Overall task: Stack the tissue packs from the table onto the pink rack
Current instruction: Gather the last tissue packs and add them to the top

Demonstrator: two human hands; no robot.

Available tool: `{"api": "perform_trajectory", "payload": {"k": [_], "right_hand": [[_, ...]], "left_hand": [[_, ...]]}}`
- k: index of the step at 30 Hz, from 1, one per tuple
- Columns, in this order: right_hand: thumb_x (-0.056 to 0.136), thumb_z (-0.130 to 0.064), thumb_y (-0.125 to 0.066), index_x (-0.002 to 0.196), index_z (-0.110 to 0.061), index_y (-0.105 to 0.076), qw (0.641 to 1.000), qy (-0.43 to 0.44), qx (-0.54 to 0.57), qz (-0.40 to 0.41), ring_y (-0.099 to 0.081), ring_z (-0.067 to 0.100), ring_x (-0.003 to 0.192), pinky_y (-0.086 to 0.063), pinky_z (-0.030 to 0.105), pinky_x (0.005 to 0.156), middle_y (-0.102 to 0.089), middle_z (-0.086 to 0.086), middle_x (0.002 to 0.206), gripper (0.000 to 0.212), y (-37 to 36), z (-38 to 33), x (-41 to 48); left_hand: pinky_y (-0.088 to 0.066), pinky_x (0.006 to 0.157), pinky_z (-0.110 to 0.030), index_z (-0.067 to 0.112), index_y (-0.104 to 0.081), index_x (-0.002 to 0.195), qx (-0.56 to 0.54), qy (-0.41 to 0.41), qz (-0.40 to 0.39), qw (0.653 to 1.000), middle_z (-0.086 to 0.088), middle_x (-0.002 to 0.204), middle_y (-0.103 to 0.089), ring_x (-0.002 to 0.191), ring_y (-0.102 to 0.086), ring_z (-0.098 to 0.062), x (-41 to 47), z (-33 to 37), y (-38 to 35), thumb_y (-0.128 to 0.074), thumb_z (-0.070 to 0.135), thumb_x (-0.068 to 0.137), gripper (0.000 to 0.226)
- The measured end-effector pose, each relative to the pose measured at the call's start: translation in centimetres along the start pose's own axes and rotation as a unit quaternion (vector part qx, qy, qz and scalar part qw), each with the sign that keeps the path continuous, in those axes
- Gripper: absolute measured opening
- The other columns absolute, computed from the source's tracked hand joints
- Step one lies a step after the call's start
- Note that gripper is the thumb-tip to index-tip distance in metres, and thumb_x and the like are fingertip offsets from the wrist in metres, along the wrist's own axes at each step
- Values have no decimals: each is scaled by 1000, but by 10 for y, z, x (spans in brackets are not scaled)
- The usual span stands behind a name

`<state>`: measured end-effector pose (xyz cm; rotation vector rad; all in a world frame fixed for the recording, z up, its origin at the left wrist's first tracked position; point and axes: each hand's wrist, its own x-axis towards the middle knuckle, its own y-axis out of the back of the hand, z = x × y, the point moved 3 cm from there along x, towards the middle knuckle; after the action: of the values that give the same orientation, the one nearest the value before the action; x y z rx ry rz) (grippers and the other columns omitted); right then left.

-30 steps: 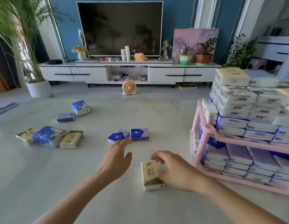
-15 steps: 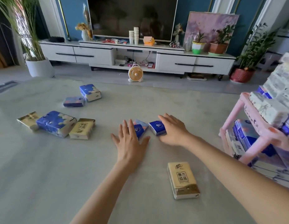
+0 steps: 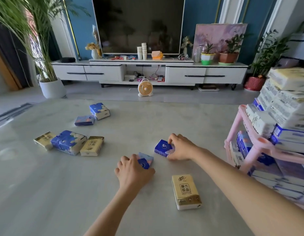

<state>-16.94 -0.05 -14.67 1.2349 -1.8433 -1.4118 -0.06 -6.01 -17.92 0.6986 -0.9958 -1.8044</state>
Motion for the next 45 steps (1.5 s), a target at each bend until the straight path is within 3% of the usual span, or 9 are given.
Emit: {"api": "perform_trajectory", "payload": {"k": [4, 7, 12, 16, 19, 27, 34, 41, 45], "right_hand": [[71, -32, -72, 124, -20, -43, 984, 38, 156, 80, -52, 16, 103, -45, 24, 82, -45, 4, 119, 62, 27, -21, -46], [70, -39, -68, 115, -31, -44, 946, 129, 203, 218, -52, 7, 97, -47, 16, 78, -44, -9, 107, 51, 68, -38, -127], [67, -43, -56, 102, -36, -49, 869, 170, 143, 443, -48, -5, 92, -36, 5, 78, -46, -15, 98, 36, 158, -1, -265], [68, -42, -70, 98, -28, -58, 814, 83, 115, 564, -52, -3, 86, -37, 3, 72, -55, -15, 93, 35, 224, 75, -321], [67, -37, -76, 96, -24, -59, 806, 3, 124, 579, -53, 0, 85, -37, 3, 69, -58, -9, 90, 36, 253, 142, -330], [70, -29, -77, 97, -19, -63, 839, -83, 106, 528, -50, 14, 88, -33, 18, 71, -51, -2, 93, 32, 276, 221, -294], [71, -42, -74, 104, -19, -61, 858, -71, 115, 495, -48, 9, 93, -34, 9, 68, -46, -6, 98, 42, 268, 225, -280], [86, -38, -58, 102, -27, -57, 880, -15, 248, 405, -53, 1, 91, -44, 8, 67, -56, -3, 110, 20, 263, 232, -278], [86, -35, -60, 113, -35, -54, 882, -9, 317, 349, -46, 5, 116, -38, 23, 89, -52, -13, 122, 28, 265, 239, -272]], "left_hand": [[-40, 85, -29, 21, -50, 97, -141, 6, 22, 990, 1, 101, -46, 89, -47, -18, -29, 15, 47, -64, 31, 71, 32], [-45, 62, -24, 24, -54, 86, -224, -120, 75, 964, 0, 91, -60, 75, -55, -11, -73, 61, 98, -67, 27, 67, 23], [-41, 67, -10, 45, -48, 112, -206, -319, 96, 920, 25, 85, -57, 79, -57, 5, -165, 185, 167, -67, 50, 56, 59], [-52, 82, -36, 45, -41, 128, -190, -389, 70, 899, 15, 105, -58, 91, -61, -7, -192, 286, 163, -61, 57, 64, 69], [-48, 78, -29, 30, -48, 126, -144, -411, 58, 898, 3, 114, -56, 98, -56, -15, -188, 359, 143, -64, 46, 76, 54], [-36, 52, -22, 11, -51, 74, 3, -320, -50, 946, -2, 71, -51, 69, -51, -17, -149, 459, 71, -61, 42, 76, 32], [-29, 96, -39, 9, -54, 118, 175, -322, -11, 930, -15, 133, -41, 123, -30, -32, -153, 460, 44, -31, 56, 91, 59], [-26, 103, -46, 18, -52, 120, 106, -335, -4, 936, -8, 129, -47, 126, -32, -27, -126, 420, 61, -22, 34, 99, 40], [-37, 101, -50, 19, -48, 126, 28, -304, 11, 952, -8, 129, -52, 118, -46, -29, -91, 403, 83, -18, 39, 96, 47]]}}
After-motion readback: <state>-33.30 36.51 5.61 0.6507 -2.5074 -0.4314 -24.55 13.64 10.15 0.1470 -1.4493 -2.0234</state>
